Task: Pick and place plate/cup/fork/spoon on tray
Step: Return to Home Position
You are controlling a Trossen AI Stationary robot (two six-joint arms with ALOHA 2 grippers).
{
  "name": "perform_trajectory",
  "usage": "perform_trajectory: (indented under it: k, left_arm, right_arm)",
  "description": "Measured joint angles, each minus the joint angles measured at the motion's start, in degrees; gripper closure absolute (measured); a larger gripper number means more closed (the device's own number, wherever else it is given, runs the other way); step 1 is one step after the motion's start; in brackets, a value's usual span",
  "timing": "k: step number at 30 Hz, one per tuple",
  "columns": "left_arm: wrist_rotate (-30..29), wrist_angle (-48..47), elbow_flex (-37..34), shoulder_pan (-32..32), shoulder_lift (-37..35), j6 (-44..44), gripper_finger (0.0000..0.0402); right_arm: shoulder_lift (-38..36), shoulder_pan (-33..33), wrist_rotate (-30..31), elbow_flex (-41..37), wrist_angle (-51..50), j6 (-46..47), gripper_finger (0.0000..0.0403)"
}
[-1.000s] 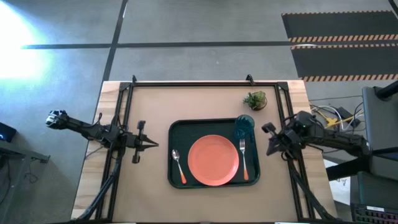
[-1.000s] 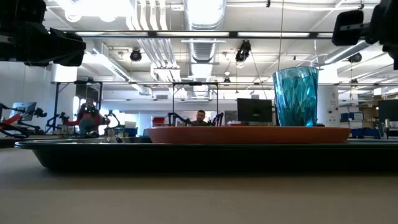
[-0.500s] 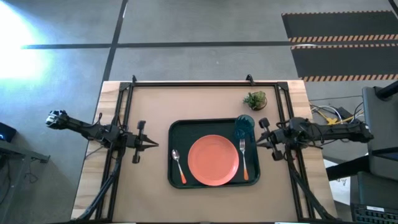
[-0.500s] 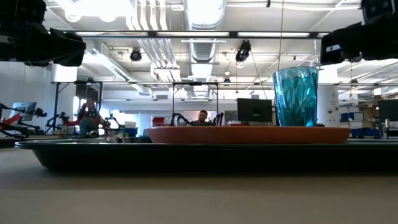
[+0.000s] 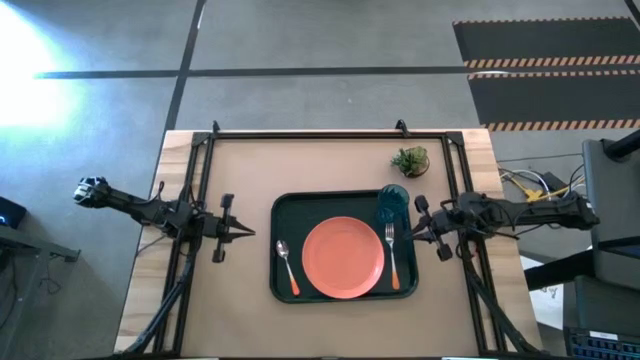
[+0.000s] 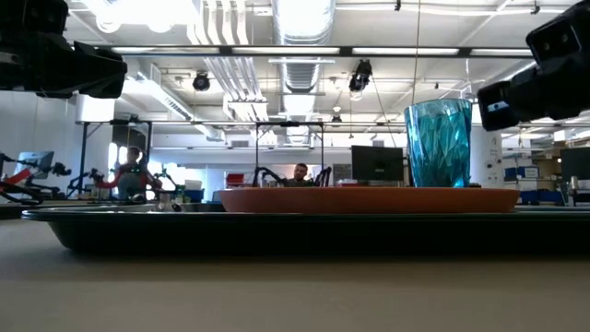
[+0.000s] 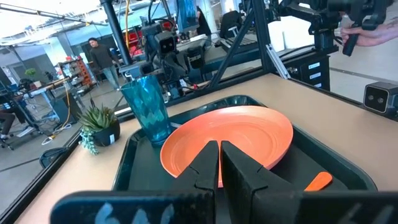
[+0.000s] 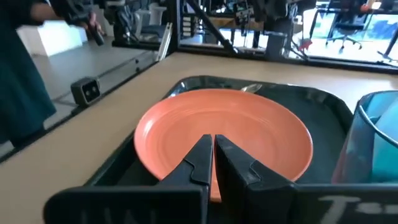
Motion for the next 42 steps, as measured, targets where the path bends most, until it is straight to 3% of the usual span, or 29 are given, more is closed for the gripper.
perform_trajectory:
  k: [42]
  left_arm:
    - [0.01,-0.02,-0.07,-0.01,0.11,0.02,0.0402]
  right_arm:
    - [-0.79,-0.01,-2.07,-0.79,1.59,1.12,0.0394]
